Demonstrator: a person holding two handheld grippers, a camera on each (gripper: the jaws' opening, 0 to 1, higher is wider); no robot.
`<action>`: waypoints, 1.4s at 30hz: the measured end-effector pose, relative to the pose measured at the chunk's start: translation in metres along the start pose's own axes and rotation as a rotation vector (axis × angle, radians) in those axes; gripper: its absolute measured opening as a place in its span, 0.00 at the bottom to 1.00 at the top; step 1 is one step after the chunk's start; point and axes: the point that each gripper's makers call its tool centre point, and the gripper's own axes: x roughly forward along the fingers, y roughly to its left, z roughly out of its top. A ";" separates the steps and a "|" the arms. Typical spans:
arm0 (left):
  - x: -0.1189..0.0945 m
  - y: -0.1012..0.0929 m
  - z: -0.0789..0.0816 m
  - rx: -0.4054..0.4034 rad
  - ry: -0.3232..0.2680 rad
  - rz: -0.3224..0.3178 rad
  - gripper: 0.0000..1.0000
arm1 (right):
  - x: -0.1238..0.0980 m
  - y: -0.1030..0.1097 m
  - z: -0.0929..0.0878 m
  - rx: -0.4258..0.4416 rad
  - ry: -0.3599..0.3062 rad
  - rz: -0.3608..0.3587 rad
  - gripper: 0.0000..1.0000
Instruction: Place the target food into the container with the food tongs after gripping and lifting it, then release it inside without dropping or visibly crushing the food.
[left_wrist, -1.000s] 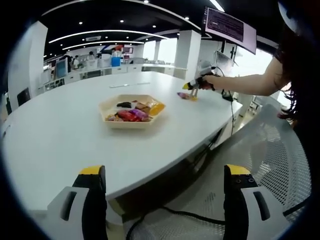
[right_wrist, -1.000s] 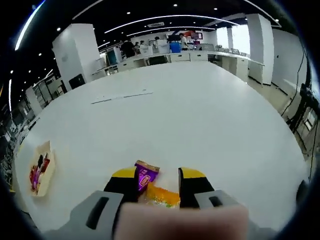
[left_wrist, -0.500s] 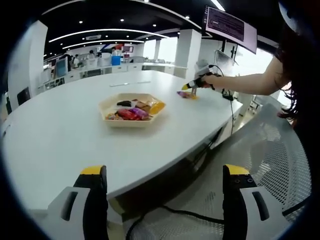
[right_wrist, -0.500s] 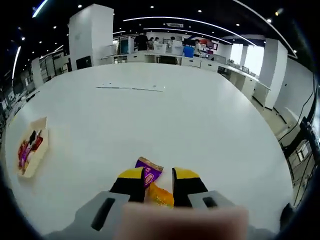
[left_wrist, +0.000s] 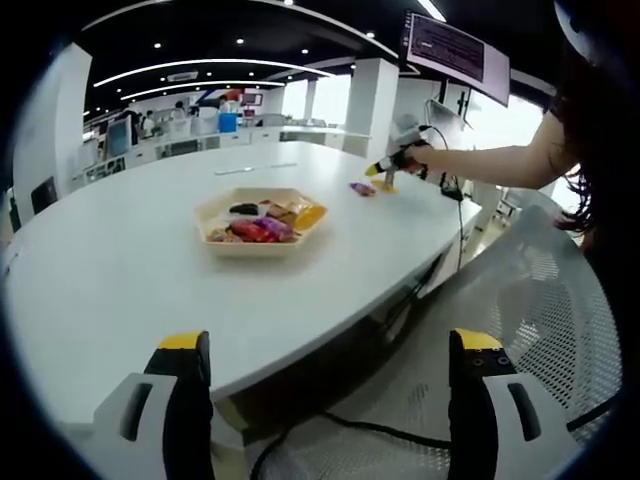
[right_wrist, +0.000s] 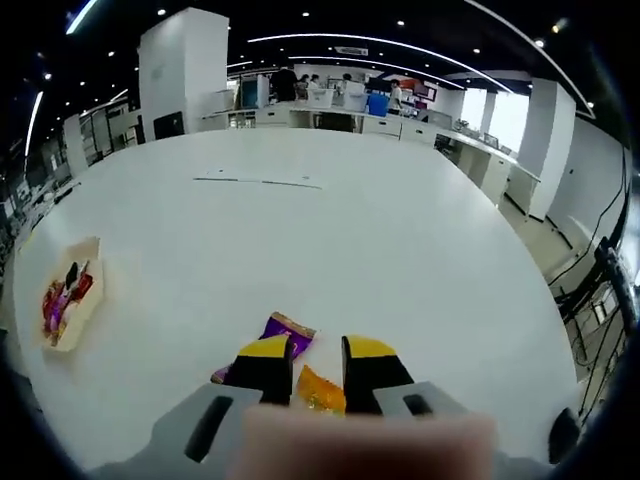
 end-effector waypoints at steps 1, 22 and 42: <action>0.000 0.000 0.000 0.001 0.002 -0.002 0.97 | -0.002 0.000 0.002 -0.002 -0.003 -0.003 0.18; -0.001 -0.007 -0.002 0.015 0.000 -0.041 0.99 | -0.064 0.044 0.054 -0.029 -0.048 0.046 0.18; -0.002 -0.008 0.002 0.035 -0.024 -0.036 0.99 | -0.077 0.087 0.077 -0.058 -0.077 0.106 0.18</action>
